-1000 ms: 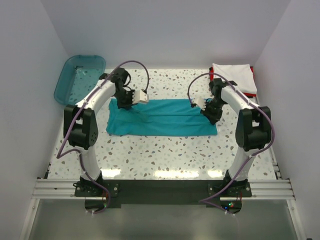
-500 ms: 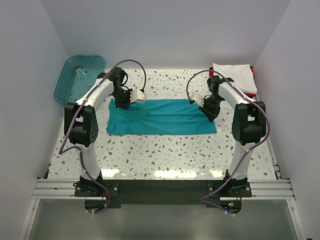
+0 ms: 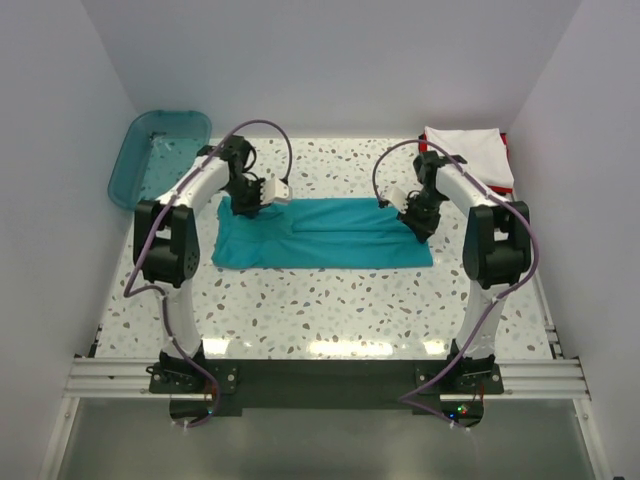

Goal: Fold and stack the t-shirts
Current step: Fold the tshirt

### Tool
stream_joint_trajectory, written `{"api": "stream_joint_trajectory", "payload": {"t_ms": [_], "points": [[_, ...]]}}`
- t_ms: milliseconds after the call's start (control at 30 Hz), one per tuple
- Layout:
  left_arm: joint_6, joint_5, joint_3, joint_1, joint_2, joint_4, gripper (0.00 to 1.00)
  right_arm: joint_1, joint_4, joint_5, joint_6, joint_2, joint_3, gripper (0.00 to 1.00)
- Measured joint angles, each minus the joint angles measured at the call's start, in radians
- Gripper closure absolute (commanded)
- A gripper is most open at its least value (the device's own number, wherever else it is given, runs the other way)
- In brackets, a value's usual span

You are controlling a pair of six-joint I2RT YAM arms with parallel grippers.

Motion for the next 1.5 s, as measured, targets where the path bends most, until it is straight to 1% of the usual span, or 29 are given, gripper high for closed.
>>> {"api": "stream_joint_trajectory", "payload": {"t_ms": [233, 300, 333, 367, 400, 433, 467, 500, 533, 567, 700, 767, 833, 933, 1033, 1133, 1200, 1333, 1500], "points": [[-0.008, -0.001, 0.016, 0.0, 0.046, 0.019, 1.0, 0.0, 0.007, 0.021, 0.019, 0.025, 0.0, 1.0], [-0.02, -0.002, 0.017, 0.0, 0.055, 0.034, 0.94, 0.0, 0.012, 0.026, 0.026, 0.034, 0.0, 1.0], [-0.027, -0.003, 0.017, 0.0, 0.059, 0.044, 0.89, 0.0, 0.012, 0.027, 0.031, 0.038, 0.002, 1.0], [-0.036, -0.005, 0.017, 0.0, 0.063, 0.056, 0.76, 0.0, 0.013, 0.027, 0.036, 0.043, 0.004, 0.98], [-0.045, -0.008, 0.017, 0.0, 0.066, 0.071, 0.71, 0.0, 0.014, 0.028, 0.041, 0.047, 0.007, 0.88], [-0.063, -0.012, 0.018, 0.0, 0.069, 0.086, 0.69, 0.001, 0.014, 0.033, 0.051, 0.052, 0.01, 0.84], [-0.084, -0.016, 0.02, 0.002, 0.071, 0.101, 0.62, 0.002, 0.014, 0.037, 0.058, 0.057, 0.013, 0.8], [-0.109, -0.02, 0.021, 0.004, 0.071, 0.12, 0.58, 0.004, 0.014, 0.04, 0.067, 0.059, 0.017, 0.7], [-0.14, -0.024, 0.027, 0.01, 0.071, 0.139, 0.55, 0.005, 0.014, 0.042, 0.078, 0.059, 0.019, 0.65], [-0.179, -0.025, 0.032, 0.017, 0.07, 0.163, 0.54, 0.005, 0.013, 0.043, 0.088, 0.059, 0.024, 0.64], [-0.327, -0.025, 0.039, 0.075, 0.035, 0.243, 0.55, 0.005, 0.014, 0.047, 0.139, 0.058, 0.057, 0.62], [-0.387, -0.016, 0.007, 0.106, -0.027, 0.265, 0.55, 0.005, 0.014, 0.051, 0.175, 0.058, 0.085, 0.63], [-0.439, 0.003, -0.058, 0.125, -0.117, 0.27, 0.57, 0.005, 0.009, 0.047, 0.211, 0.058, 0.126, 0.63], [-0.503, 0.039, -0.142, 0.116, -0.222, 0.266, 0.61, 0.008, 0.009, 0.035, 0.264, 0.058, 0.2, 0.63], [-0.56, 0.053, -0.228, 0.085, -0.261, 0.277, 0.62, 0.016, 0.014, 0.018, 0.314, 0.072, 0.26, 0.63], [-0.628, 0.047, -0.306, 0.054, -0.247, 0.287, 0.62, 0.031, 0.018, 0.013, 0.345, 0.111, 0.317, 0.63], [-0.679, 0.037, -0.323, 0.042, -0.221, 0.288, 0.61, 0.04, 0.024, 0.012, 0.359, 0.148, 0.349, 0.62], [-0.751, 0.017, -0.312, 0.042, -0.165, 0.315, 0.62, 0.055, 0.028, 0.012, 0.364, 0.206, 0.357, 0.62], [-0.789, 0.001, -0.235, 0.029, -0.053, 0.339, 0.64, 0.061, 0.037, 0.016, 0.361, 0.214, 0.308, 0.62]]}}
